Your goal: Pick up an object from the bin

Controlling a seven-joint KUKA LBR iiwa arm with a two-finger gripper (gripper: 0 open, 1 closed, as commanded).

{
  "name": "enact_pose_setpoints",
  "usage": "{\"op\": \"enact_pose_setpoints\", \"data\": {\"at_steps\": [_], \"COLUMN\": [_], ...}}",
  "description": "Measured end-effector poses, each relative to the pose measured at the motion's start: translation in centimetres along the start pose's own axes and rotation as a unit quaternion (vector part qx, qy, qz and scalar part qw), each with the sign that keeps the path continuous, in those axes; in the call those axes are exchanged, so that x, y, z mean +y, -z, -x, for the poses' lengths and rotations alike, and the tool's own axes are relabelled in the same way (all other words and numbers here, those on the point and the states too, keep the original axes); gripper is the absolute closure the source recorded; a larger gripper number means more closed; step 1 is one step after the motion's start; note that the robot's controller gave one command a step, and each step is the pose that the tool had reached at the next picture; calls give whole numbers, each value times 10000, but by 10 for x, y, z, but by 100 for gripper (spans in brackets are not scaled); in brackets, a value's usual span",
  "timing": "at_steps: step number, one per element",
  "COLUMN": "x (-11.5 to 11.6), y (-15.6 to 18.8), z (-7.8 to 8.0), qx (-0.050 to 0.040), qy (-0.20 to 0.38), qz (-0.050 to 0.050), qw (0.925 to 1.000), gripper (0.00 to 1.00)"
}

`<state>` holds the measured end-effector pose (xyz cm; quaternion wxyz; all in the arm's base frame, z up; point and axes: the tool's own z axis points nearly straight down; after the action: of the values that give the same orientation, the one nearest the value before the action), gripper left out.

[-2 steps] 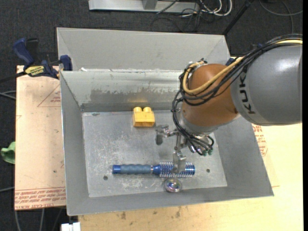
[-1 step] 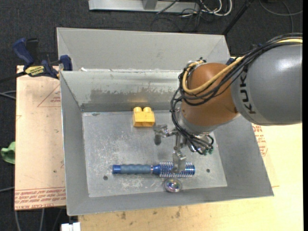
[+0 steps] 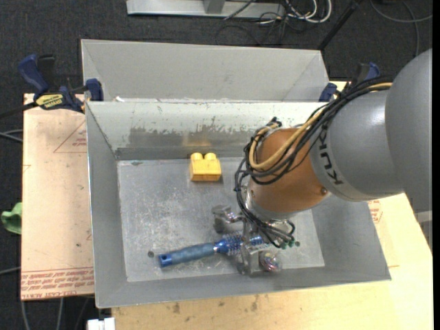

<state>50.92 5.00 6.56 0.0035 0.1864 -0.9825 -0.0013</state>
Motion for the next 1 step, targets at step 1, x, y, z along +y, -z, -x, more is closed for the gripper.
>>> {"op": "enact_pose_setpoints", "data": {"at_steps": [1], "x": [51], "y": [5], "z": [9], "qx": [-70], "qy": [674], "qz": [-18], "qw": [9977], "gripper": [0]}}
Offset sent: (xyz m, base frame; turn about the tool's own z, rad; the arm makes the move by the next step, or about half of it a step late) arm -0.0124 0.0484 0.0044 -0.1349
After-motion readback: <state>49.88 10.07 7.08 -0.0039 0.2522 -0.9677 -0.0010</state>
